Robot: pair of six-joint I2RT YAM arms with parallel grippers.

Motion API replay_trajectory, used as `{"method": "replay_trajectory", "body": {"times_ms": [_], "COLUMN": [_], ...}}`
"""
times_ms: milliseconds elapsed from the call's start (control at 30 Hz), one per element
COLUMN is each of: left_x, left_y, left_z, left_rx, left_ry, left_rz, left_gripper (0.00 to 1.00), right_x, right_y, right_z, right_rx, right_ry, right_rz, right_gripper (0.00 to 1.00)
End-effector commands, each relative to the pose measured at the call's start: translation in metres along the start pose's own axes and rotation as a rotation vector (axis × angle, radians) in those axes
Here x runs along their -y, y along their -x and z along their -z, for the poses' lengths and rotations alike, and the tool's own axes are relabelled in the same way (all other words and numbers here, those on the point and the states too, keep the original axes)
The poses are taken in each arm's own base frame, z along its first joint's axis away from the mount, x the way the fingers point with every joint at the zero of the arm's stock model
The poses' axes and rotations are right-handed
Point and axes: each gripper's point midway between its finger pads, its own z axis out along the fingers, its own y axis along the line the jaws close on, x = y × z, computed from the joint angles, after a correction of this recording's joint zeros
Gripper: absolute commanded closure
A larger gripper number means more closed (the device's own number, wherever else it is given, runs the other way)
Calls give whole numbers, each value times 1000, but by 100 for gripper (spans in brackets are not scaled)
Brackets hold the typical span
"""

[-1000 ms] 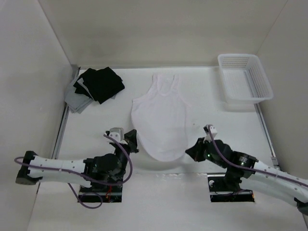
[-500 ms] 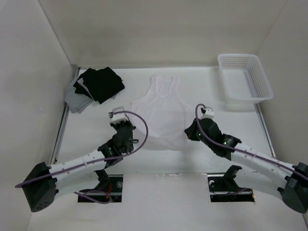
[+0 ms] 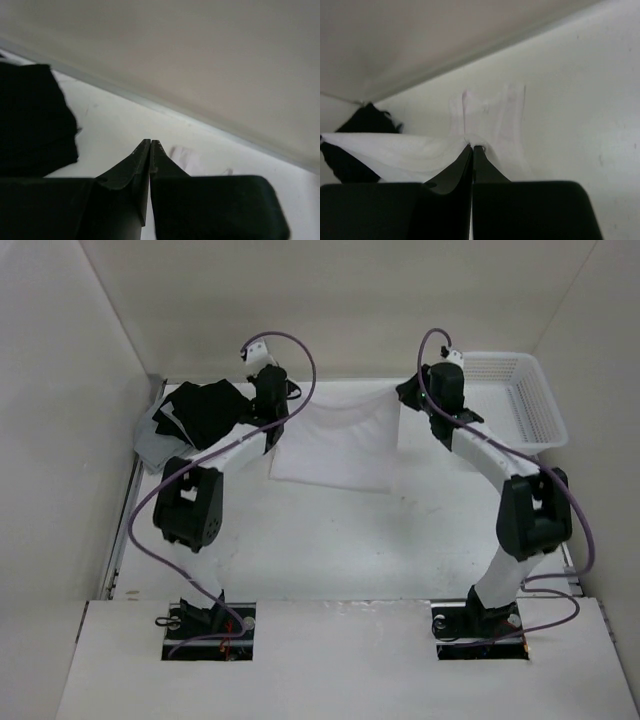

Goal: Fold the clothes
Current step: Fold the tank top

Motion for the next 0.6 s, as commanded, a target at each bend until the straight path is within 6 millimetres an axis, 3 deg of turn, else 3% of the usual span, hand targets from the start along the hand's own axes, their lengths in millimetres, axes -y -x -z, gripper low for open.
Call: {"method": "replay_trajectory", "body": {"times_ms": [0, 67, 133, 200, 300, 367, 500, 567], "left_x": [24, 21, 12, -2, -20, -33, -61, -77], "left_y": [-4, -26, -46, -52, -43, -44, -73, -89], "left_z": [-41, -66, -78, -72, -40, -6, 66, 89], "left_rx": [-51, -95, -147, -160, -134, -121, -164, -209], "left_ry": [-51, -29, 1, 41, 69, 73, 59, 50], "left_rz": [-5, -24, -42, -33, 12, 41, 126, 145], "left_gripper": [96, 87, 73, 68, 69, 70, 71, 70], "right_x": [-3, 5, 12, 17, 22, 23, 16, 12], "right_y": [25, 21, 11, 6, 4, -4, -48, -77], "right_z": [-48, -80, -100, -102, -85, -63, -19, 1], "right_rx": [-10, -56, -103, -116, -92, -83, -92, -113], "right_ry": [68, 55, 36, 14, -3, 0, 47, 72], "right_rz": [-11, -21, -33, -24, -17, -23, -62, -89], "right_gripper": [98, 87, 70, 62, 60, 65, 97, 100]}}
